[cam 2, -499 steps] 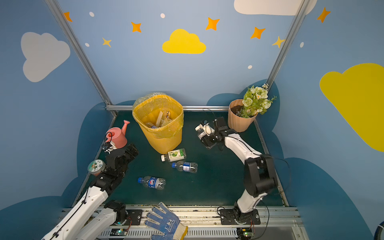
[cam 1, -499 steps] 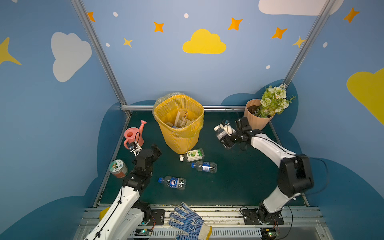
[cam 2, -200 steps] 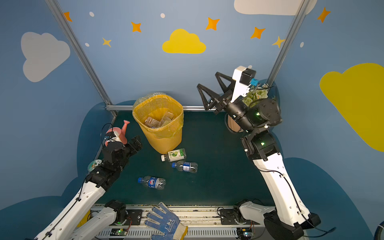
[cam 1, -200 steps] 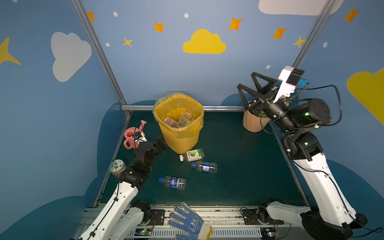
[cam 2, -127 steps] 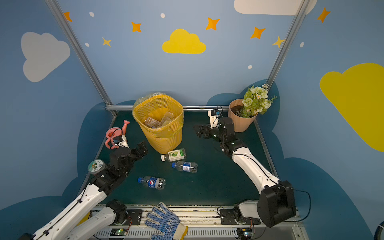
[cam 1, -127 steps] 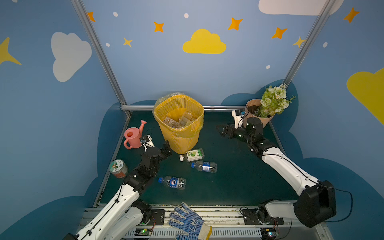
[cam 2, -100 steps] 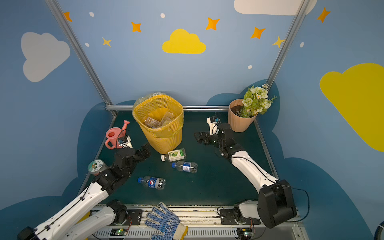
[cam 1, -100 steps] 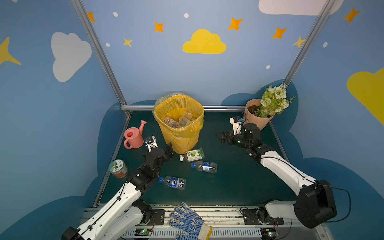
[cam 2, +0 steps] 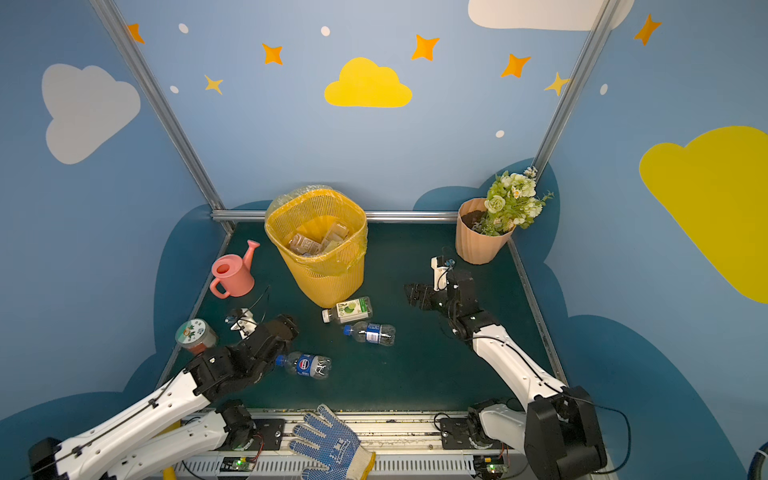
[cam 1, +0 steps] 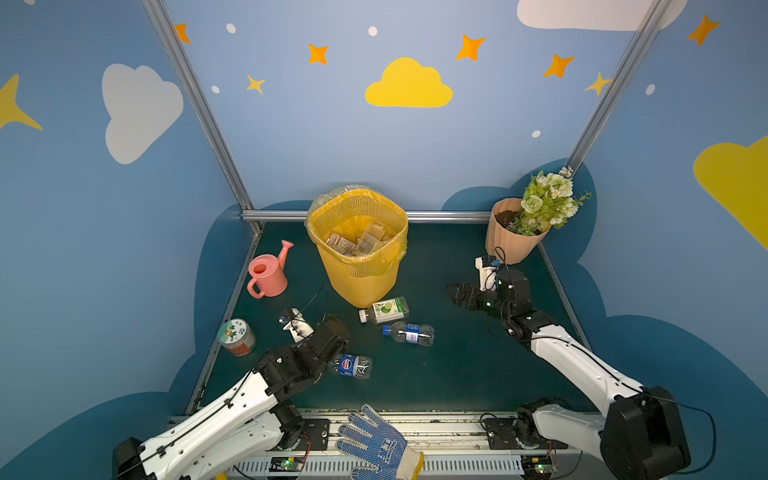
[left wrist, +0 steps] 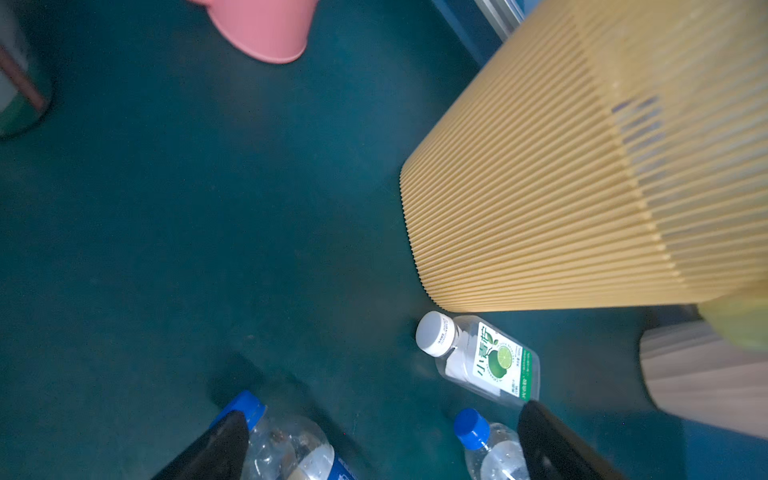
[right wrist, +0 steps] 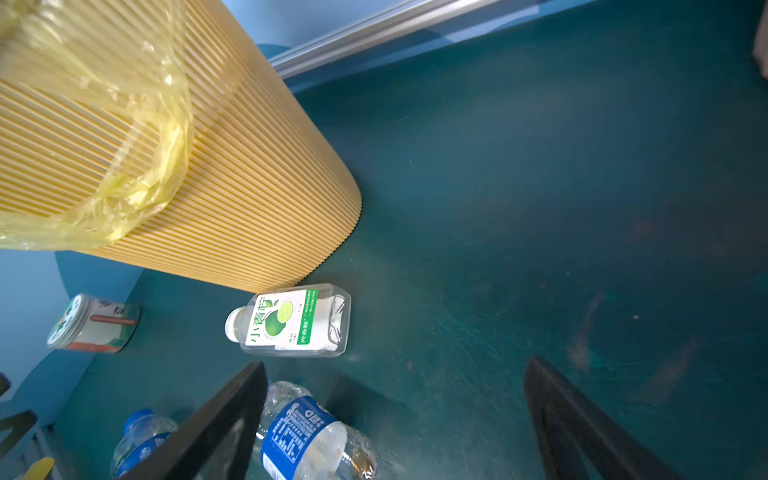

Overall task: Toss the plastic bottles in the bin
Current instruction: 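Withdraw the right arm from the bin while the left gripper reaches toward the blue-capped bottle, then lower the left gripper onto the blue-capped water bottle nearest the robot and close it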

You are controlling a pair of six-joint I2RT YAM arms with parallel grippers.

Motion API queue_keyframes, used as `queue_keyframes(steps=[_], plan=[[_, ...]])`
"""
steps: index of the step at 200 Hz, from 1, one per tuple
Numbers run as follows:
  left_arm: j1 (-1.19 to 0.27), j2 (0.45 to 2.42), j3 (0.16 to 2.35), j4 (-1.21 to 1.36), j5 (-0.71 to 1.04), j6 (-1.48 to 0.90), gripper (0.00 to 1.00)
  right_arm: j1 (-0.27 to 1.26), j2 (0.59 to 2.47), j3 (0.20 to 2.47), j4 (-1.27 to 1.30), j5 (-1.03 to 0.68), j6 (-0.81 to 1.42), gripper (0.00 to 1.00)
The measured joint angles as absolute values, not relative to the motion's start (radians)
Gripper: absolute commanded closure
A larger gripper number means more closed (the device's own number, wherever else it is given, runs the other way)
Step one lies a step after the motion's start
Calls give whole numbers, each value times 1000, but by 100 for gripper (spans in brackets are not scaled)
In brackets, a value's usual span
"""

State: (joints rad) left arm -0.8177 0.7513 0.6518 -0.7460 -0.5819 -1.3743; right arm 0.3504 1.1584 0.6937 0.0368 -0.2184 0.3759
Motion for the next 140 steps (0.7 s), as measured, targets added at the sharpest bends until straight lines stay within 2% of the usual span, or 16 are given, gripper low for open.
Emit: queue_keyframes(steps=[26,59,91,140], plan=[[-834,726,554,-723,-512,-1557,2,336,1129,693,-14,-177,339,5],[-905,841,502,-708,-454,-1721,4,305,1083,645,-31,-157,307,5],[-933,942,517,-645,-427,-1774,12,273,1077,622,-52,-164,289,5],[-944,1056,514,-550,-370,-1827,13,235,1063,606,-58,-194,290,5]])
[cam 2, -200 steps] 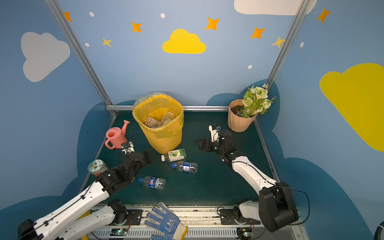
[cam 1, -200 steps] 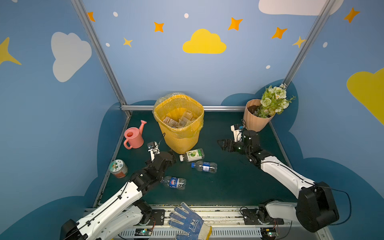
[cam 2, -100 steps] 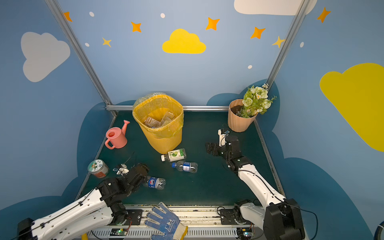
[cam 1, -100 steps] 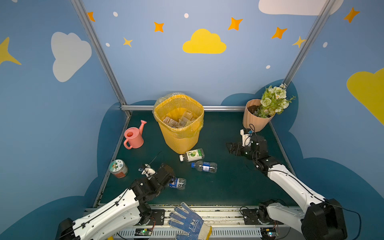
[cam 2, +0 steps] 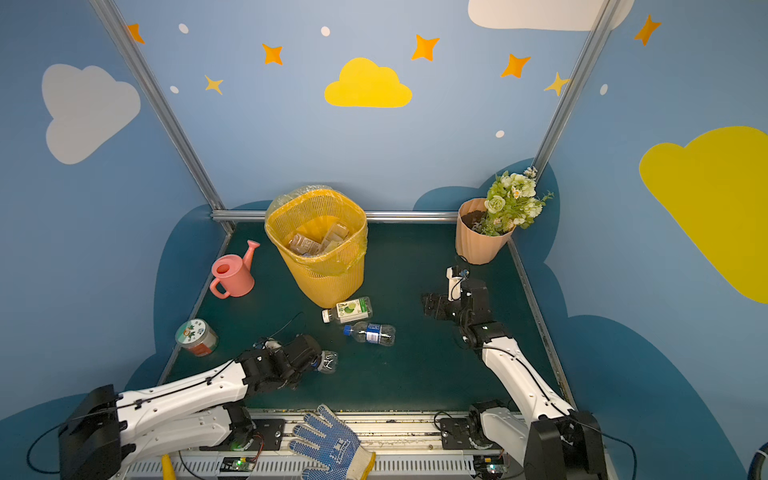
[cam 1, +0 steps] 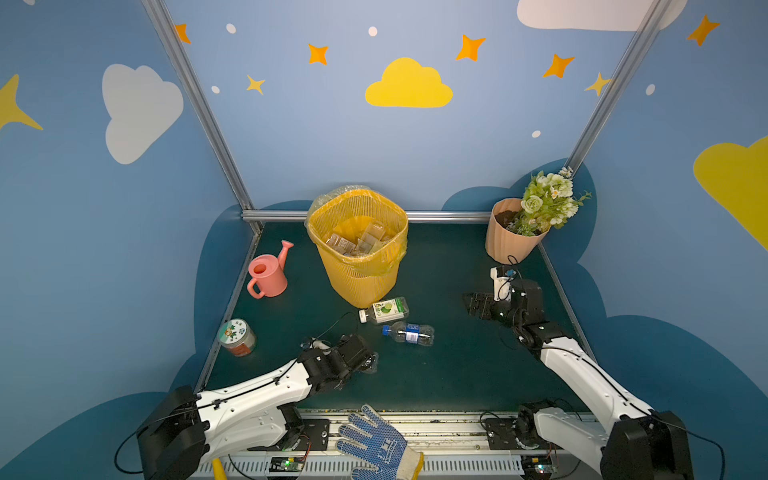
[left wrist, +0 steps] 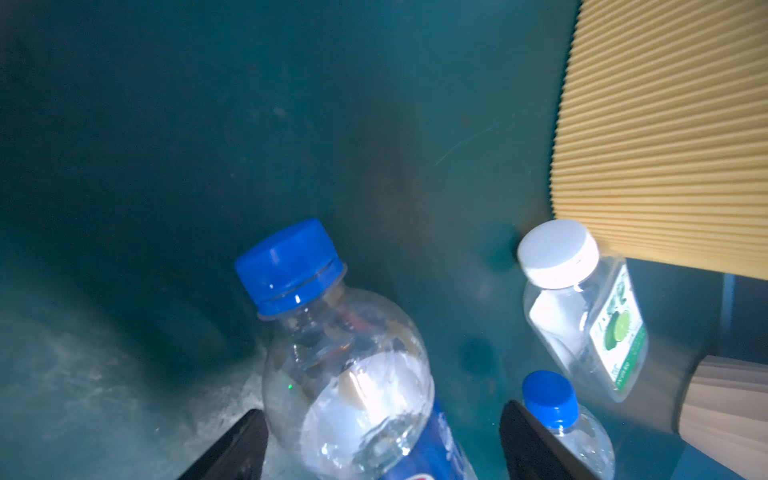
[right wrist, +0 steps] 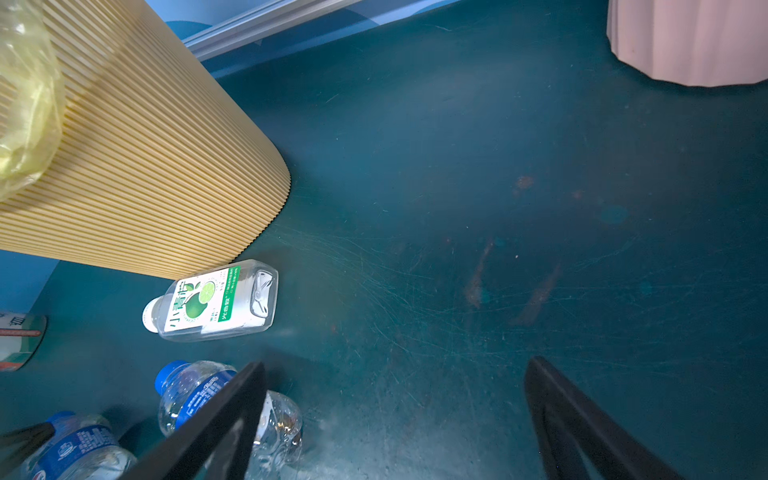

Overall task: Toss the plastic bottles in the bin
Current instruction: 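Lower the left gripper onto the blue-capped water bottle nearest the robot and close it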

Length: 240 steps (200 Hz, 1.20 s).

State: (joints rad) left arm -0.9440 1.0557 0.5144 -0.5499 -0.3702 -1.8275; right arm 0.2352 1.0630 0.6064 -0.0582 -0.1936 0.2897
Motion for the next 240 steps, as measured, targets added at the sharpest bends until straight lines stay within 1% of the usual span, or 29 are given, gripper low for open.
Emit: queue_keyframes(steps=[44,81,115,125,172,206,240], plan=[[-948,1117,547,-540,-359,-1831,13,220,1063,596,-57,-207,291,5],[-948,1173,505,-463,-315,-1844,14,211,1071,585,-55,-212,292,5],[-950,1200,510,-430,-304,-1835,25,205,1077,577,-56,-226,300,5],[-950,1211,516,-431,-301,-1833,27,204,1081,577,-57,-229,302,5],[-956,1243,525,-426,-300,-1832,41,197,1126,585,-88,-247,302,5],[-961,1164,491,-426,-333,-1806,44,197,1136,592,-103,-257,303,6],[-965,932,516,-488,-459,-1647,47,196,1136,593,-102,-272,309,6]])
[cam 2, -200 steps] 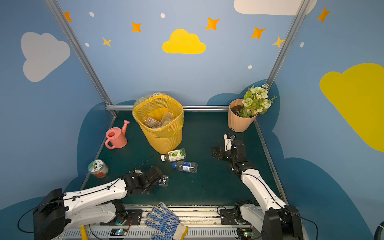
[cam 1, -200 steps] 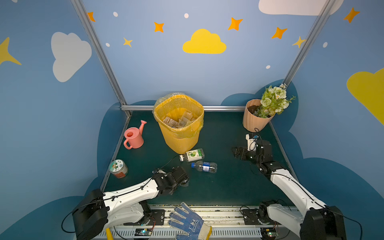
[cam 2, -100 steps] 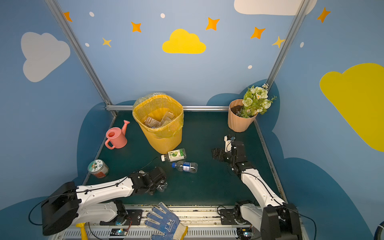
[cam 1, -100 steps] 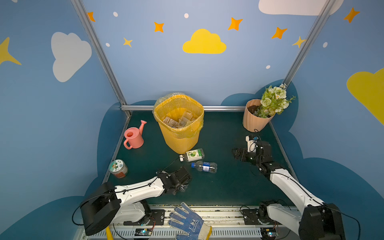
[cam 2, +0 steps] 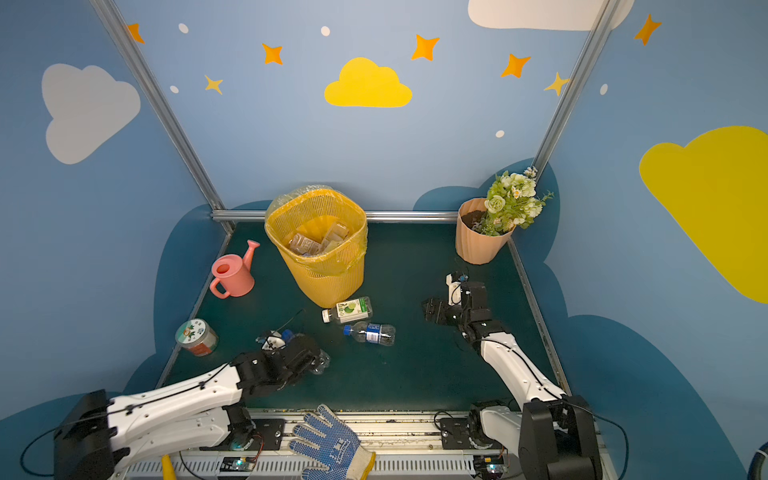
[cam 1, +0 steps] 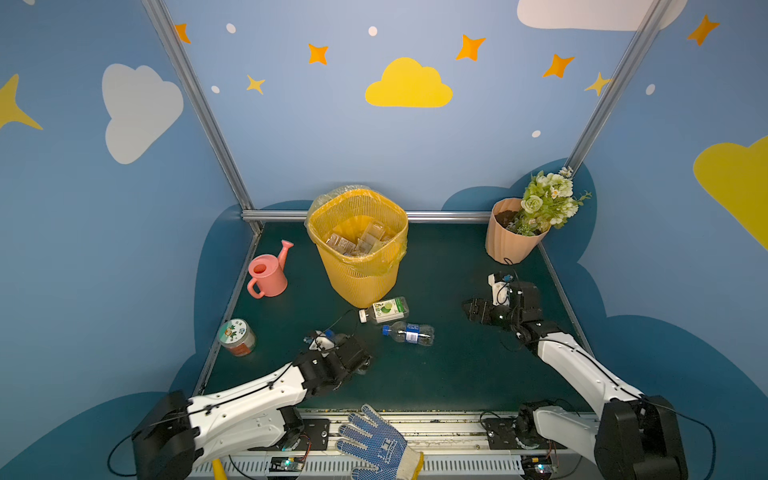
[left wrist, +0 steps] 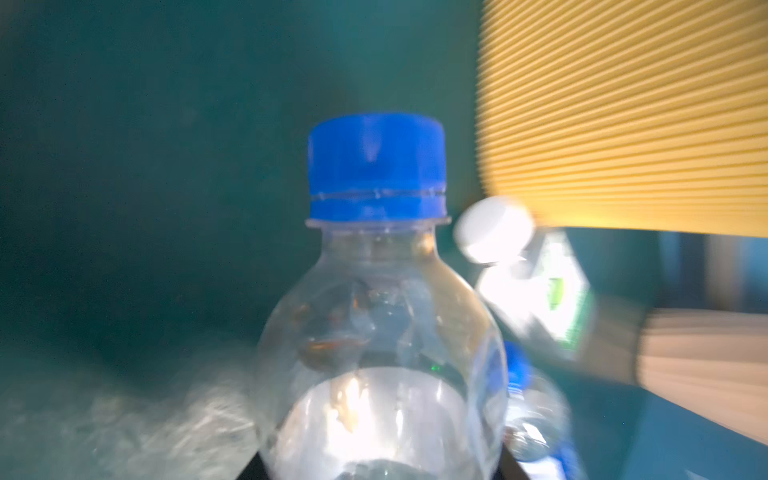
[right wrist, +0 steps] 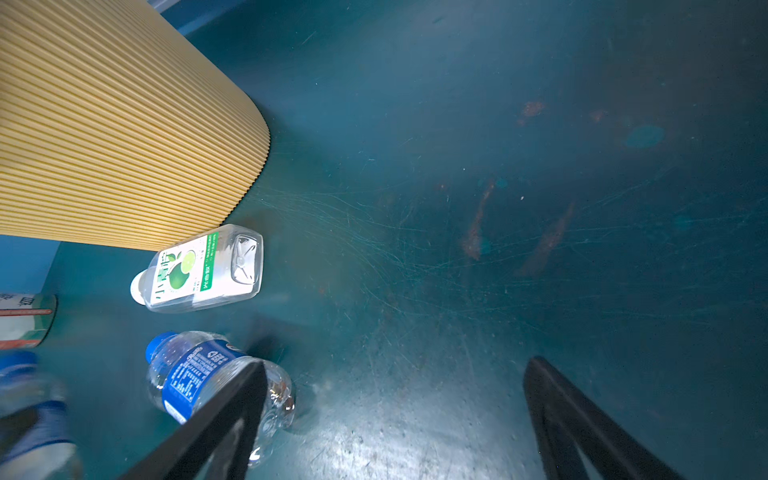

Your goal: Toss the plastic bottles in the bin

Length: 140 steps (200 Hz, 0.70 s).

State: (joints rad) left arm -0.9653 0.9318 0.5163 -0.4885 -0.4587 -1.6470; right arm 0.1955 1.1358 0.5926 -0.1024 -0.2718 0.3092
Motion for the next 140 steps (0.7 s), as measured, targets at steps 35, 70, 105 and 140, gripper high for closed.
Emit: queue_keyframes(steps=[35,70,105,140], plan=[[-967,710,614,-516,-610,-1346,50,196,1130,593,-102,-298,334,7],[-970,691,841,-427,-735,-852,49,201,1093,593,-104,-300,352,7],[-971,832,1043,-109,-735,-278,50,213,1048,593,-113,-296,367,7],[-886,1054,1228,82,-647,41,42,220,1034,596,-120,-289,381,7]])
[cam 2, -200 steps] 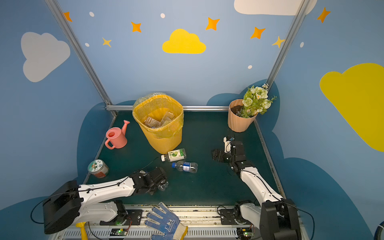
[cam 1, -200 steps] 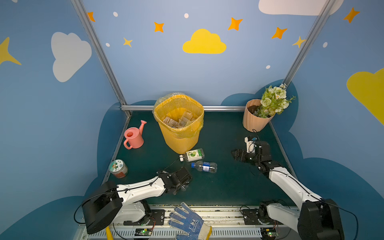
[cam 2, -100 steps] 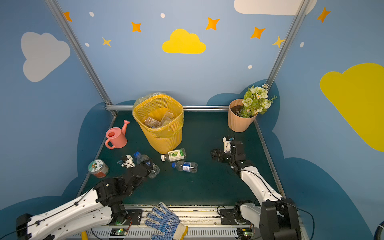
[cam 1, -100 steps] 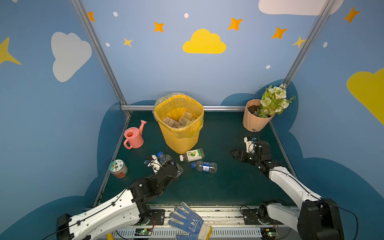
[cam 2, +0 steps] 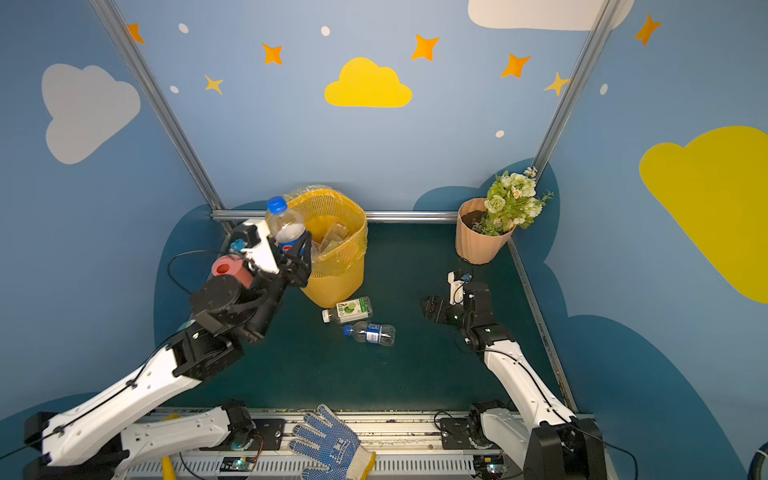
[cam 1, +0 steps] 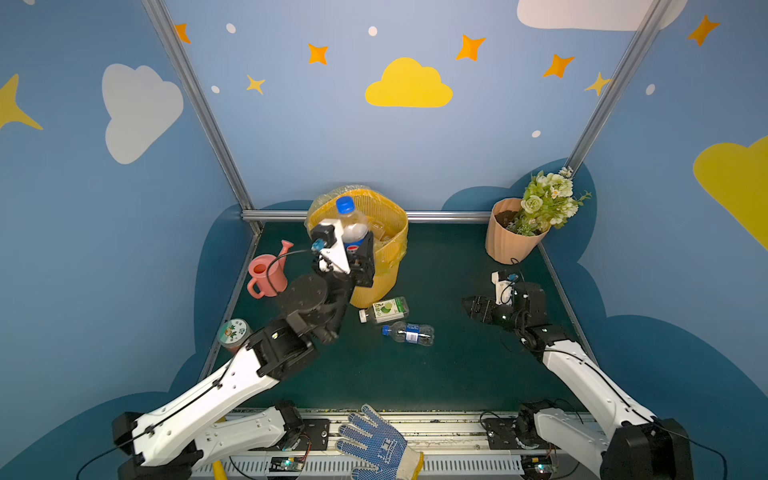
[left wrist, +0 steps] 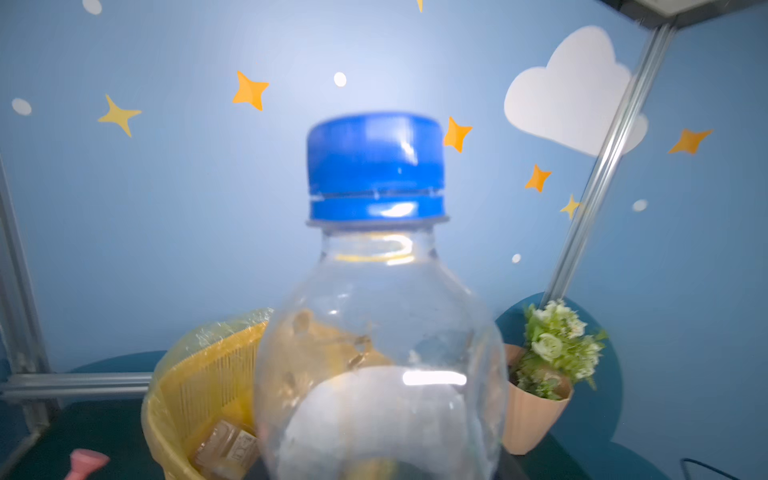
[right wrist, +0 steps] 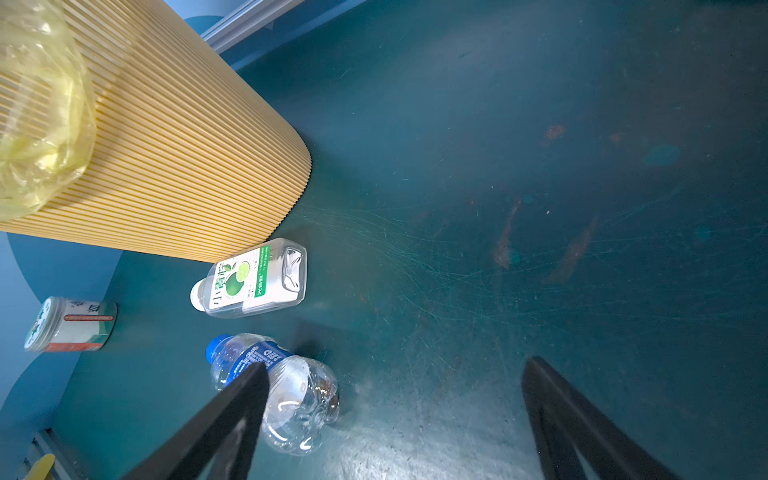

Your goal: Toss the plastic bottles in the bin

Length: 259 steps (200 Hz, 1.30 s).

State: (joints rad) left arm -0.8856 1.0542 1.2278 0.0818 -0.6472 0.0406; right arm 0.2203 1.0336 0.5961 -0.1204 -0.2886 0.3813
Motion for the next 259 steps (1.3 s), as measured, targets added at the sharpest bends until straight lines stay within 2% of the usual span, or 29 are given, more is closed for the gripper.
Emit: queue_keyframes(steps=[8,19,39,74,107,119,151,191,222,259], plan=[[-818,1125,1307,39,-611,33,37,223,1036,601,-122,-289,384,7],[-723,1237,1429,-55,-558,-10,18,225,1042,613,-125,-290,385,7],[-627,1375,1567,-228,-509,-65,0,234,1057,641,-132,-294,385,7],[-661,1442,1764,-477,-498,-60,0,250,1060,695,-136,-297,381,7],[-917,1213,1711,-319,-579,113,0,273,1054,699,-138,-283,377,7],[-965,1122,1660,-245,-605,157,0,287,1054,699,-139,-277,374,7],[-965,977,1494,-106,-724,185,0,333,1085,708,-140,-272,352,7],[-963,953,1215,-152,-814,105,0,395,1175,733,-143,-281,313,7],[-910,801,1016,-281,-858,-67,0,472,1274,773,-161,-298,228,8],[-818,572,897,-446,-891,-326,0,618,1407,901,-270,-265,57,8]])
